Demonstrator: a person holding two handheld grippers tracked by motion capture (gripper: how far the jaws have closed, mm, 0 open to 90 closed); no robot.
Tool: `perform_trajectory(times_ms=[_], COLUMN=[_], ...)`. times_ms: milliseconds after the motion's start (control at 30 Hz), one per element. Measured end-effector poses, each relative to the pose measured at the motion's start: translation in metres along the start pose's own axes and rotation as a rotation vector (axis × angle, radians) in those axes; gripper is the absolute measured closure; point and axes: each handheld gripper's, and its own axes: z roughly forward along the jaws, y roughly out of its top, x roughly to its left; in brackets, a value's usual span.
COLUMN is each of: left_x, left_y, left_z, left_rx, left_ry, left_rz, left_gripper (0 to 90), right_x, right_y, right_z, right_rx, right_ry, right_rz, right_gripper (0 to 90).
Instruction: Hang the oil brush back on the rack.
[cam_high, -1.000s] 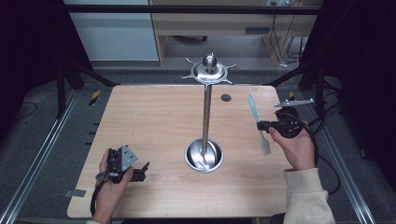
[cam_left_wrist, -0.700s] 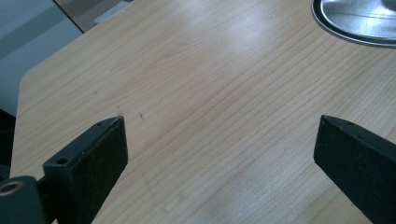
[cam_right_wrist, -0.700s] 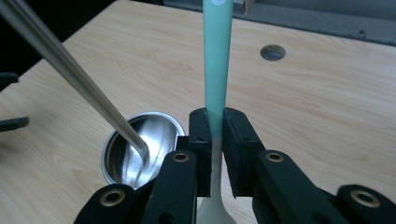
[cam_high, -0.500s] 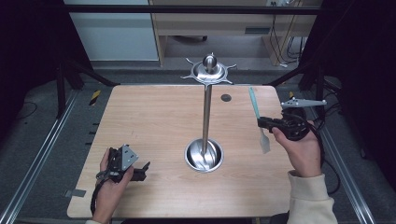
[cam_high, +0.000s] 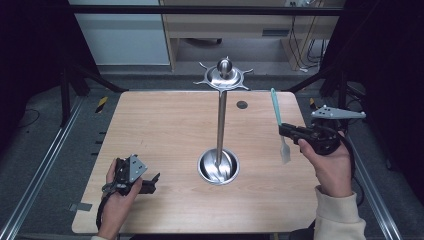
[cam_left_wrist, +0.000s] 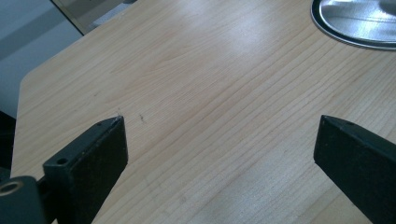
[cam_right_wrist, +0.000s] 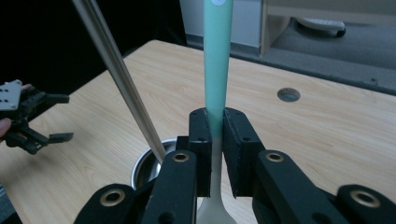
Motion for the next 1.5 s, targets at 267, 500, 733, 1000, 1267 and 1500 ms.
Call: perform_trajectory(times_ms=[267,500,733,1000,1267,1500], left_x=[0.001,0.001,0.0,-0.001,-0.001,-0.002], left_y=[-0.001,-0.001,0.0,0.0,-0.001,0.0], left_z=[0.0,-0.001,0.001,0.001,0.001,0.002], left_rx=[0.0,-0.001,0.002,0.003,0.007,0.011], left_ry=[0.001,0.002,0.0,-0.005,-0.008,-0.012], left_rz=[-0.005,-0.003,0.0,0.0,0.002,0.007], left_gripper=[2.5,2.5,2.5,2.5,2.5,2.5], right_x=[0.005,0.017,0.029,0.043,0.05,0.053], right_y=[0.002,0.007,0.012,0.015,0.016,0.017], right_z=[-0.008,-0.013,-0.019,-0.02,-0.018,-0.016], right_rx=[-0.061,-0.108,-0.144,-0.157,-0.167,-0.163], right_ry=[0.033,0.062,0.089,0.127,0.159,0.177], right_rz=[-0.018,-0.054,-0.092,-0.134,-0.146,-0.156], right_gripper=[82.2,82.2,82.2,82.2,82.2,82.2])
